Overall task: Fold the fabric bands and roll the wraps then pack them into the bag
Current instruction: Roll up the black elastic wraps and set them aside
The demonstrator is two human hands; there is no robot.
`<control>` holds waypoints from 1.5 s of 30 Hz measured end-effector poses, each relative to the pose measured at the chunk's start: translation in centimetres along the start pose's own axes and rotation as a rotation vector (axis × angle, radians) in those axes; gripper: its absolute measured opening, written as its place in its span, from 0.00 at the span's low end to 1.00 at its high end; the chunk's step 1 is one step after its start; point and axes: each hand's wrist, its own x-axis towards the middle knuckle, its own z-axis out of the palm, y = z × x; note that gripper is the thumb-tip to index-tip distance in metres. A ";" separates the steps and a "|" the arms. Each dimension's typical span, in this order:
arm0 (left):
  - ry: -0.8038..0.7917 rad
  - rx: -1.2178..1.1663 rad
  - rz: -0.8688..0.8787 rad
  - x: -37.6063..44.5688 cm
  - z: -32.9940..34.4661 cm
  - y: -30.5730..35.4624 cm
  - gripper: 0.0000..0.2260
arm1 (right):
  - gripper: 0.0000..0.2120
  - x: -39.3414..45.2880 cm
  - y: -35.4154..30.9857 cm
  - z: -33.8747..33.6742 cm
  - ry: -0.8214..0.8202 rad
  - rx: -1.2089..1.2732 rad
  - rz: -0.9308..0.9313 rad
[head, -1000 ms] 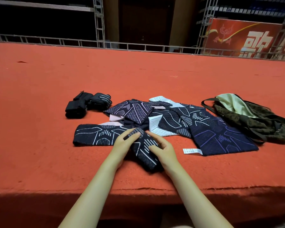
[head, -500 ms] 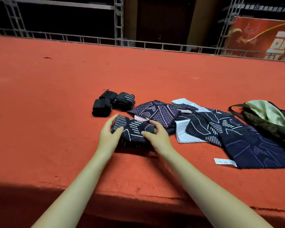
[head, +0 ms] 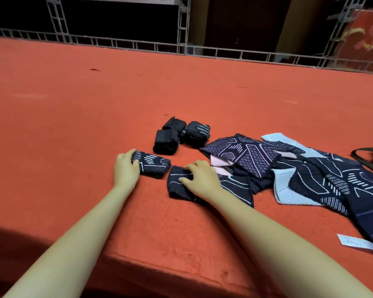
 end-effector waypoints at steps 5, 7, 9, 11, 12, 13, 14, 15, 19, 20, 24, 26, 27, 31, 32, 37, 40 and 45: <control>-0.071 0.166 0.005 -0.4 0.1 0.3 0.19 | 0.22 -2.3 4.1 -2.3 0.044 -0.037 0.100; -0.097 0.297 -0.004 -1.2 0.0 0.8 0.21 | 0.22 -3.4 5.6 -3.4 0.079 -0.073 0.120; -0.065 0.361 0.066 -2.5 -0.1 1.8 0.21 | 0.22 -4.7 7.1 -4.6 0.063 -0.114 0.130; -0.004 0.304 0.232 -4.2 0.2 3.3 0.16 | 0.22 -5.7 8.2 -5.5 0.003 -0.148 0.147; 0.010 0.250 0.291 -5.1 0.5 4.1 0.15 | 0.22 -6.1 8.6 -6.0 -0.025 -0.158 0.170; -0.004 0.195 0.304 -6.3 0.7 5.2 0.14 | 0.21 -6.4 8.9 -6.4 -0.050 -0.142 0.206; -0.050 0.152 0.272 -7.4 1.0 6.4 0.15 | 0.19 -6.7 9.1 -6.9 -0.074 -0.091 0.248; -0.117 0.138 0.210 -8.5 1.4 7.4 0.17 | 0.16 -7.0 9.3 -7.2 -0.089 -0.009 0.286; -0.352 0.115 0.068 -11.2 2.8 9.6 0.26 | 0.04 -9.0 10.2 -8.5 -0.012 0.419 0.339; -0.363 0.067 0.067 -11.6 3.0 10.1 0.27 | 0.04 -9.7 10.4 -8.8 0.029 0.520 0.356; -0.459 -0.036 0.084 -14.2 3.7 13.0 0.27 | 0.09 -12.0 13.0 -10.2 0.231 0.765 0.500; -0.548 -0.015 0.124 -16.1 4.3 14.2 0.27 | 0.14 -13.1 15.2 -11.1 0.269 0.774 0.592; -0.574 0.024 0.142 -17.0 4.7 14.7 0.27 | 0.16 -13.7 16.3 -11.5 0.279 0.742 0.630; -0.452 0.371 0.283 -19.4 5.5 15.5 0.26 | 0.19 -16.7 19.0 -11.9 0.303 0.781 0.707; -0.380 0.414 0.336 -19.5 5.5 15.6 0.26 | 0.20 -17.3 19.0 -11.7 0.292 0.755 0.690; -0.303 0.302 0.572 -19.8 6.8 16.9 0.21 | 0.30 -19.5 17.7 -10.0 0.243 0.323 0.472; -0.412 0.198 0.582 -20.9 8.5 18.5 0.15 | 0.31 -19.9 17.4 -9.7 0.259 0.252 0.411; -0.440 0.157 0.535 -22.3 11.1 20.4 0.16 | 0.24 -19.9 18.5 -10.1 0.582 0.638 0.571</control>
